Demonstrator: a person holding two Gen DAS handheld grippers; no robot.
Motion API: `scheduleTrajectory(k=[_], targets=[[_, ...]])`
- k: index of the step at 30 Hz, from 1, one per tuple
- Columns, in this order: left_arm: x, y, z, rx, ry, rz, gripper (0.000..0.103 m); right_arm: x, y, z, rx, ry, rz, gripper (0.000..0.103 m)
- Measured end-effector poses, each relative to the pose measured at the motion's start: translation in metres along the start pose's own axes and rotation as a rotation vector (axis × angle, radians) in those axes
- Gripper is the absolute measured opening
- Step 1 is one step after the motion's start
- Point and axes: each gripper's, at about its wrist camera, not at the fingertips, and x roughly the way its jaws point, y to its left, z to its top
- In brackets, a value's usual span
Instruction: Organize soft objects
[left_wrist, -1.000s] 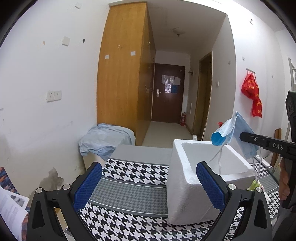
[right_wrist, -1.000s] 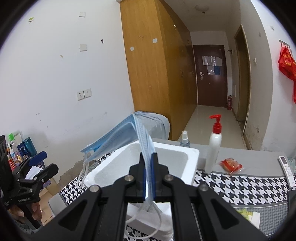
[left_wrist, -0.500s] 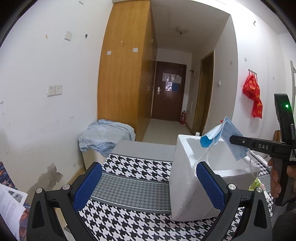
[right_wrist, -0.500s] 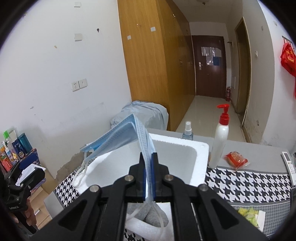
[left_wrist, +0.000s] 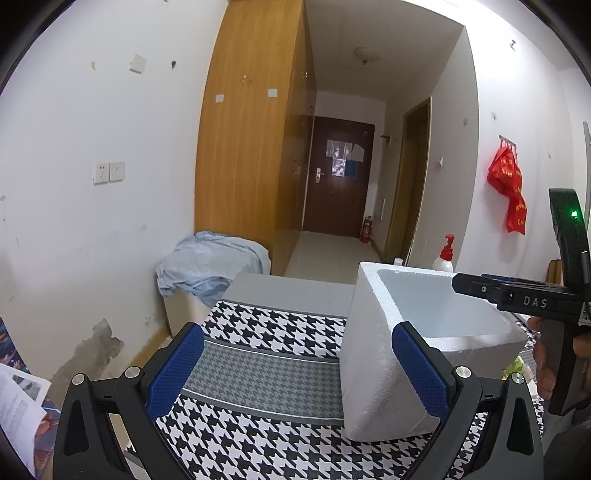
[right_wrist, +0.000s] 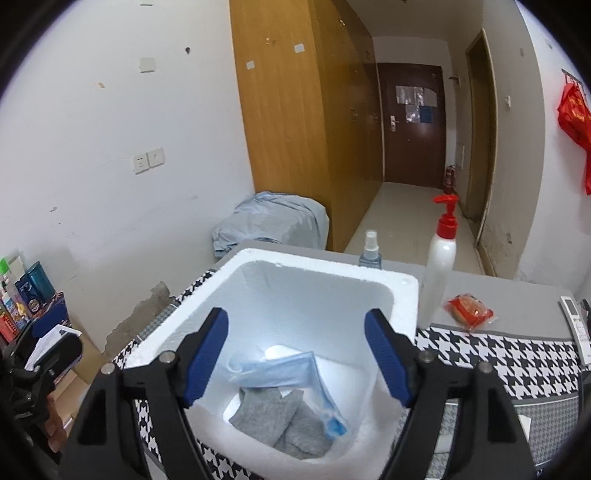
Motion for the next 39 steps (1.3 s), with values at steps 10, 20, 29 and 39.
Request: scheduleTrajectory(k=[10,20,29,39], targets=[[-0.003,-0.005,0.000,0.012,-0.002,0.000,0.102,-0.010,-0.003,0.000,0.001,-0.024,0.006,0.096],[-0.014,-0.018,0.003,0.034,-0.015,0.001,0.102,-0.035,-0.004,-0.003,-0.009,-0.073,0.015,0.103],[-0.024,-0.036,0.007,0.057,-0.028,-0.016,0.102,-0.065,-0.015,-0.007,0.005,-0.125,0.007,0.103],[-0.041,-0.061,0.010,0.084,-0.058,-0.052,0.102,-0.097,-0.028,-0.020,0.005,-0.163,-0.003,0.103]])
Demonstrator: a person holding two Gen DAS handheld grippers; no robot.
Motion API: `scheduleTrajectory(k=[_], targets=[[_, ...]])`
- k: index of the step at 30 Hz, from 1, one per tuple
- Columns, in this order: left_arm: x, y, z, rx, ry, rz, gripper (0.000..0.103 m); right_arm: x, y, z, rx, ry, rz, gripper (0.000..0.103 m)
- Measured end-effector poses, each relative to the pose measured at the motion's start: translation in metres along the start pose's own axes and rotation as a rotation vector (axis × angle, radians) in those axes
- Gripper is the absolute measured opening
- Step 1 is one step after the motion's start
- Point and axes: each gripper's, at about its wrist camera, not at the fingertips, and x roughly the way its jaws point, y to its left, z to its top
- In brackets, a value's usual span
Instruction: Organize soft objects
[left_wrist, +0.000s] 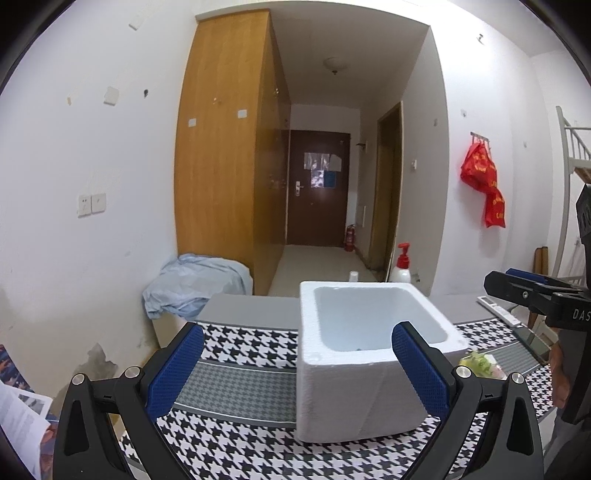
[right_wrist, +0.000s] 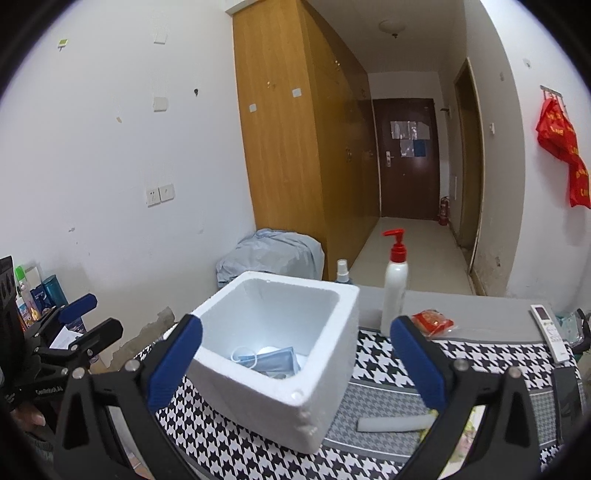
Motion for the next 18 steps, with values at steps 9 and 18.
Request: scheduleTrajectory(k=[9,18], targets=[[-0.011,-0.026,0.005,0.020,-0.021,-0.045,0.102,-0.029,-0.013,-0.009,0.012,-0.037,-0.009,0.103],[-0.023,-0.040,0.002,0.018,-0.061,-0.050,0.102,-0.055,-0.023,-0.025,0.000,-0.058,-0.056,0.103]])
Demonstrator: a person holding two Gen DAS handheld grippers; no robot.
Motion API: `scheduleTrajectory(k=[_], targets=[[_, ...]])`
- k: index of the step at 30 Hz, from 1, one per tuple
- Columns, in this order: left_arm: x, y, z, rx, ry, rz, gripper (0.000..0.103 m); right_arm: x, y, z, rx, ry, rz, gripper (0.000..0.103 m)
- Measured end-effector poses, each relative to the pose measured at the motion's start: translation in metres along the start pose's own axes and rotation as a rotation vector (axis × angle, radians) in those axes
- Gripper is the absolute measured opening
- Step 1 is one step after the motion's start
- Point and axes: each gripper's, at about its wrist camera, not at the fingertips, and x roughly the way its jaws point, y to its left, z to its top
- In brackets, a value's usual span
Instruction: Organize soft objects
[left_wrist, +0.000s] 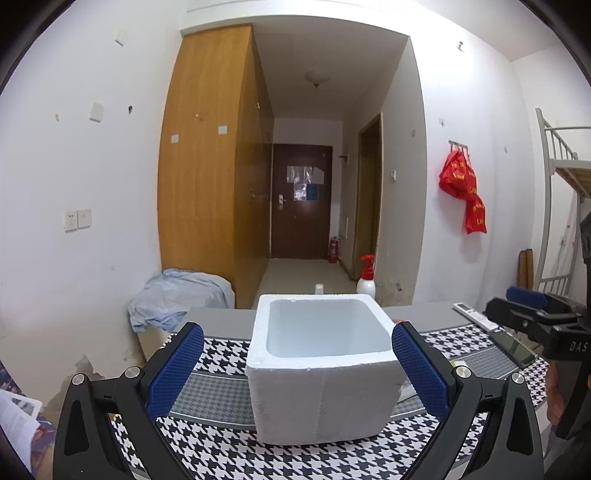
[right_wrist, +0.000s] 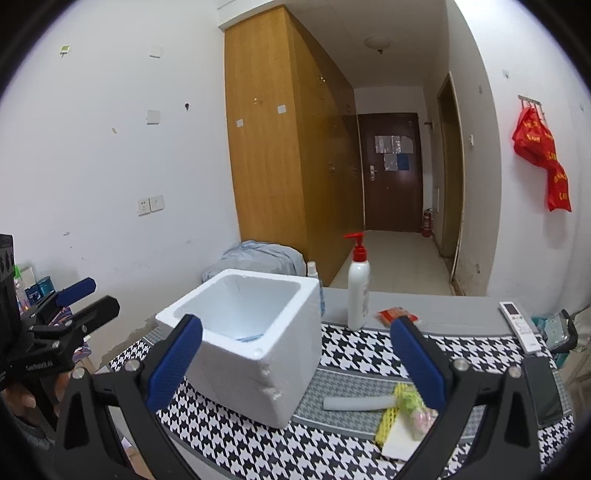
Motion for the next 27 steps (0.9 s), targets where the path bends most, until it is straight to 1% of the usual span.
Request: scheduleTrajectory(k=[6,10,13,18,27], targets=[[-0.005,-0.012,-0.004,0.023,-0.015,-0.026,0.102,-0.011,-0.006,-0.011,0.009,0.001,-0.022,0.103],[-0.007,-0.022,-0.011,0.033,-0.023,-0.038,0.102,-0.022,-0.009,-0.019,-0.011,-0.023,-0.048,0.103],[-0.007,-0.026,-0.015,0.046,-0.029,-0.039,0.102,-0.029,-0.011,-0.027,-0.008,-0.030,-0.049,0.103],[-0.002,-0.028,-0.023,0.027,-0.012,-0.072,0.102,-0.035,-0.011,-0.038,-0.018,-0.029,-0.067,0.103],[0.000,-0.030,-0.037,0.008,-0.009,-0.088,0.102,-0.040,-0.015,-0.054,-0.001,-0.020,-0.084,0.103]])
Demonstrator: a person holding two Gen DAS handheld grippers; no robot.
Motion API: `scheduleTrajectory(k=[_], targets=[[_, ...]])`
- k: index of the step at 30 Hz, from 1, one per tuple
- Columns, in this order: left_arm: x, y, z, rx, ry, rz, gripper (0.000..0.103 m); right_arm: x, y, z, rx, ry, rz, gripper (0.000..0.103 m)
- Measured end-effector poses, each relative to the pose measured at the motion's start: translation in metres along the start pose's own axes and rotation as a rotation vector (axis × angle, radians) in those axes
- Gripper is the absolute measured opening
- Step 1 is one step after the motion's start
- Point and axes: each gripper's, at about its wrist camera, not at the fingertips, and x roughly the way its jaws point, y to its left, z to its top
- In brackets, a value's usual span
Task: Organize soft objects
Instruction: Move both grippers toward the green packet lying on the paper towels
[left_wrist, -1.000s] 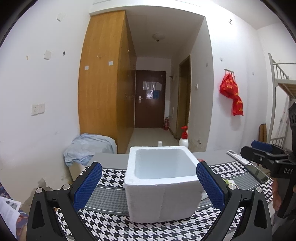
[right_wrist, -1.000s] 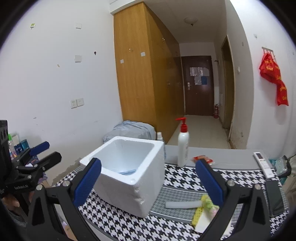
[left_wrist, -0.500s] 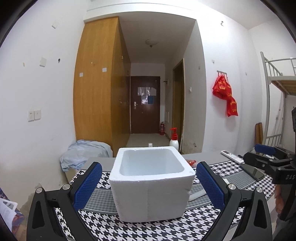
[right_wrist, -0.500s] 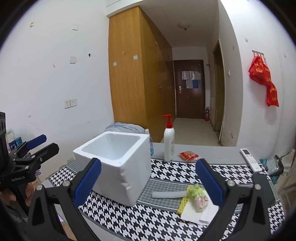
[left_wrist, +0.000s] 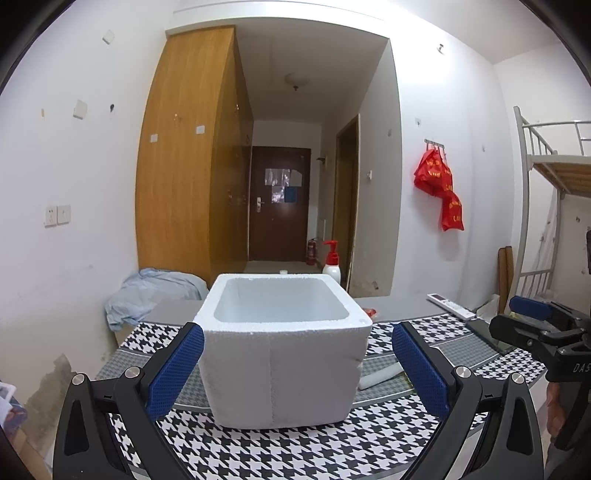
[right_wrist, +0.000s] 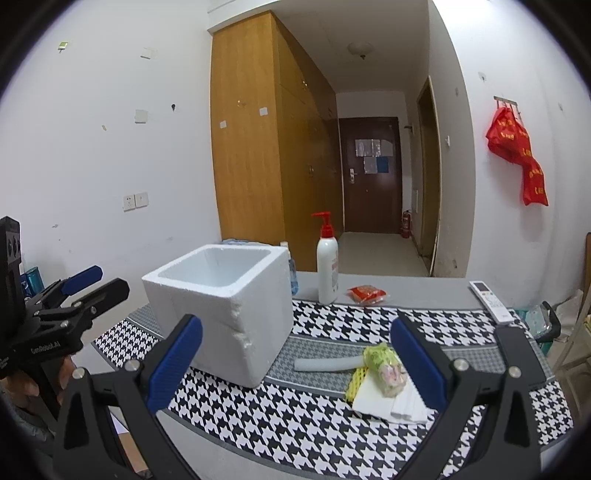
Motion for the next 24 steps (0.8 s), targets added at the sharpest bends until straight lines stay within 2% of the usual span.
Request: scheduleTrajectory(k=[7,24], targets=[[0.004,0.002,-0.011,-0.039,0.028,-0.013,0.102,-0.001,-0.004,-0.010,0.006,0.009,-0.031,0.103],[0.017,-0.034,-0.027,-0.011,0.075,-0.091,0.102,-0.002,-0.026,-0.026,0.040,0.055,-0.079,0.103]])
